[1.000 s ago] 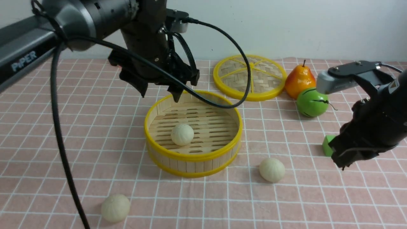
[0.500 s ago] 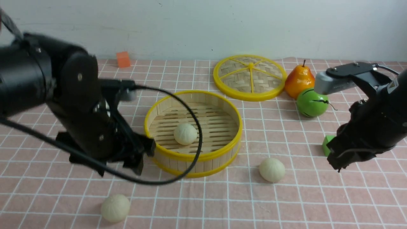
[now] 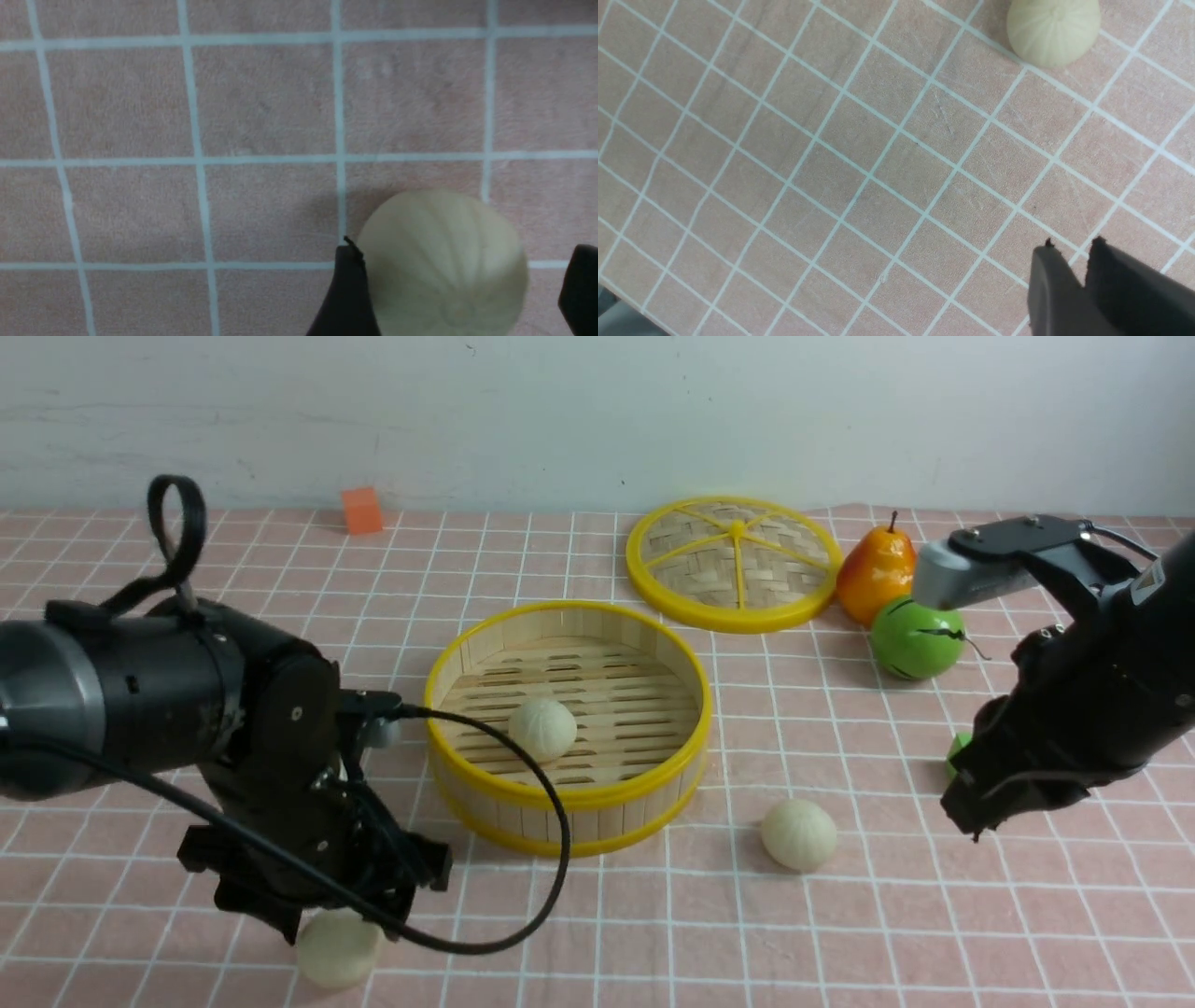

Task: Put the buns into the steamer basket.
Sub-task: Use the left arm to grab a steamed stuffed bun, then use the left arm to put the steamed stuffed bun into the steamer

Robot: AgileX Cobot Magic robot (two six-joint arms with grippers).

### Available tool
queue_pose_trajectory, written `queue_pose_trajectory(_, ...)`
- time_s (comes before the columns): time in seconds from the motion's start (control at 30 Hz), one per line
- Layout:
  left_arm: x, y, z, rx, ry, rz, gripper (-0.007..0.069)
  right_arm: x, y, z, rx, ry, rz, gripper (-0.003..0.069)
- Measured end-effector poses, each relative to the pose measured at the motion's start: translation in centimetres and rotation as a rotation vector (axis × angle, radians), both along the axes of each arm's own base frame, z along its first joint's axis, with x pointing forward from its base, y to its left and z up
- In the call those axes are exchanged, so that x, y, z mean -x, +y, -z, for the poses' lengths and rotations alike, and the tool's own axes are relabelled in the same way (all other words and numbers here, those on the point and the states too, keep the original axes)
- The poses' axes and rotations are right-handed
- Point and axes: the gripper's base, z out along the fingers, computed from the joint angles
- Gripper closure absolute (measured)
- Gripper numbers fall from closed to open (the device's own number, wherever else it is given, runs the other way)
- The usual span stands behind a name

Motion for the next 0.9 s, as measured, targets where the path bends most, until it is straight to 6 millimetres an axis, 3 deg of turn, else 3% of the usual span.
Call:
queue_pose_trajectory(0.2, -0.3, -0.1, 1.0, -0.011, 0.017, -0.006, 0.0074, 0.0, 0.0, 0.0, 0.0, 0.0, -0.001, 0.0538)
queue_pose_trajectory(0.3, -0.3, -0.1, 1.0, -0.01, 0.016, -0.009, 0.0115, 0.0, 0.0, 0.0, 0.0, 0.0, -0.001, 0.0536)
queue_pose_trajectory(0.43, -0.2, -0.1, 1.1, -0.013, 0.022, -0.012, 0.0245, 0.0, 0.0, 0.0, 0.0, -0.001, 0.0, 0.0532)
queue_pose_trajectory(0.47, -0.2, 0.0, 1.1, -0.014, 0.025, -0.012, 0.0331, 0.0, 0.0, 0.0, 0.0, -0.001, 0.0, 0.0531)
queue_pose_trajectory(0.6, -0.2, 0.0, 0.6, -0.018, 0.028, -0.013, 0.0528, 0.0, 0.0, 0.0, 0.0, -0.001, 0.0, 0.0528)
queue_pose_trajectory(0.63, -0.3, 0.0, 0.1, -0.021, 0.024, -0.009, 0.0586, 0.0, 0.0, 0.0, 0.0, -0.002, 0.0, 0.0527)
queue_pose_trajectory(0.7, -0.4, 0.0, -0.7, -0.022, 0.019, -0.005, 0.0618, 0.0, 0.0, 0.0, 0.0, -0.003, 0.0, 0.0526)
queue_pose_trajectory(0.83, -1.6, -0.6, -5.7, 0.003, -0.05, 0.016, 0.0624, 0.0, 0.0, 0.0, -0.001, -0.004, 0.0, 0.0522)
queue_pose_trajectory(0.9, -3.0, -1.4, -9.8, 0.052, -0.138, 0.049, 0.0624, 0.0, 0.0, 0.0, -0.001, -0.005, 0.001, 0.0522)
